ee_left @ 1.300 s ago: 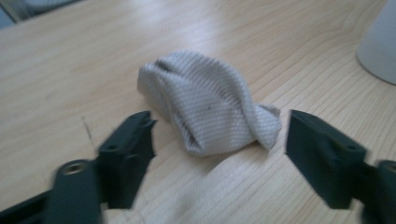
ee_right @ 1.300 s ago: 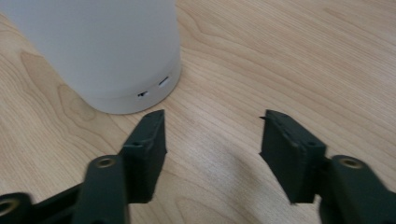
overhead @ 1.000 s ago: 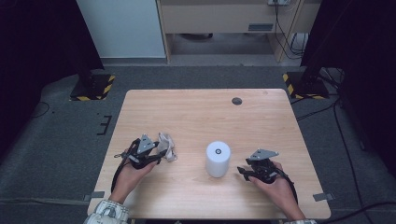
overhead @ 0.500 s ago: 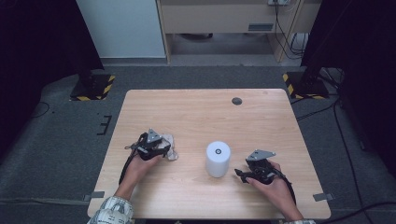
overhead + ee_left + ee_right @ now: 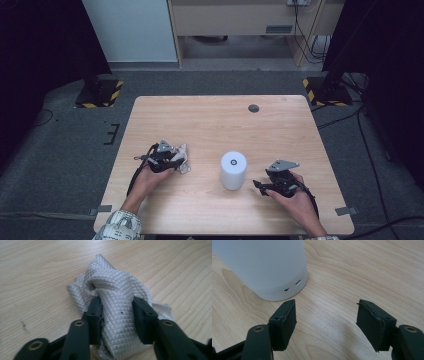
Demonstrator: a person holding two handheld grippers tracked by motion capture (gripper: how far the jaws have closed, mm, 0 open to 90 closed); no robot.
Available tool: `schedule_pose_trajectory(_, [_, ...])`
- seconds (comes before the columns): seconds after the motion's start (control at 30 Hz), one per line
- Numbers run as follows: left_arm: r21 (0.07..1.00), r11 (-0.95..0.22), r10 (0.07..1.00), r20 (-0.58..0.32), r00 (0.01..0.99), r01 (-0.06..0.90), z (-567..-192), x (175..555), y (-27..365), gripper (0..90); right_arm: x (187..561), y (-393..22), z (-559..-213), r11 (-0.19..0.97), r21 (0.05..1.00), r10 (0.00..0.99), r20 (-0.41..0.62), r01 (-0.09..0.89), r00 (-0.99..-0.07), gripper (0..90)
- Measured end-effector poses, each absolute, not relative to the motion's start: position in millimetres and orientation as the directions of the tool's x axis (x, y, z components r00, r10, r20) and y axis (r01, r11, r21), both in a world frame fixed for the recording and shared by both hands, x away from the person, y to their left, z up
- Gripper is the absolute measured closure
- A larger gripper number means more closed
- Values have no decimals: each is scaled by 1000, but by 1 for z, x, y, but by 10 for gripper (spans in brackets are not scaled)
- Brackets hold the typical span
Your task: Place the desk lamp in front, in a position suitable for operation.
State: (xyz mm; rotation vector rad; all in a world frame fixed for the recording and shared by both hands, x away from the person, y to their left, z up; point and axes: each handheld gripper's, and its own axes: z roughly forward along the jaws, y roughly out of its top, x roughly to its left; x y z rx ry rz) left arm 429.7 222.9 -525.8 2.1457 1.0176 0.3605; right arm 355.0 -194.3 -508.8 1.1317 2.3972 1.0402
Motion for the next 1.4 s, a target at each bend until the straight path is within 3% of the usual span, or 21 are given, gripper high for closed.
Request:
schedule_pose_trajectory(0.2, [710,-419,753,-77,653,567,-524,429,223,693,353,-192,-506,422,734,749,49,532,-661,312])
schedule_pose_trajectory(0.93, [750,-444,670,-87,738,491,-497,403,210,700,341,-167,-490,447,798,651,20,405,-759,78])
schedule_pose_trajectory(1.4, [782,-431,642,-85,762,451,-481,394,204,699,340,-155,-487,460,801,629,11,383,-778,58])
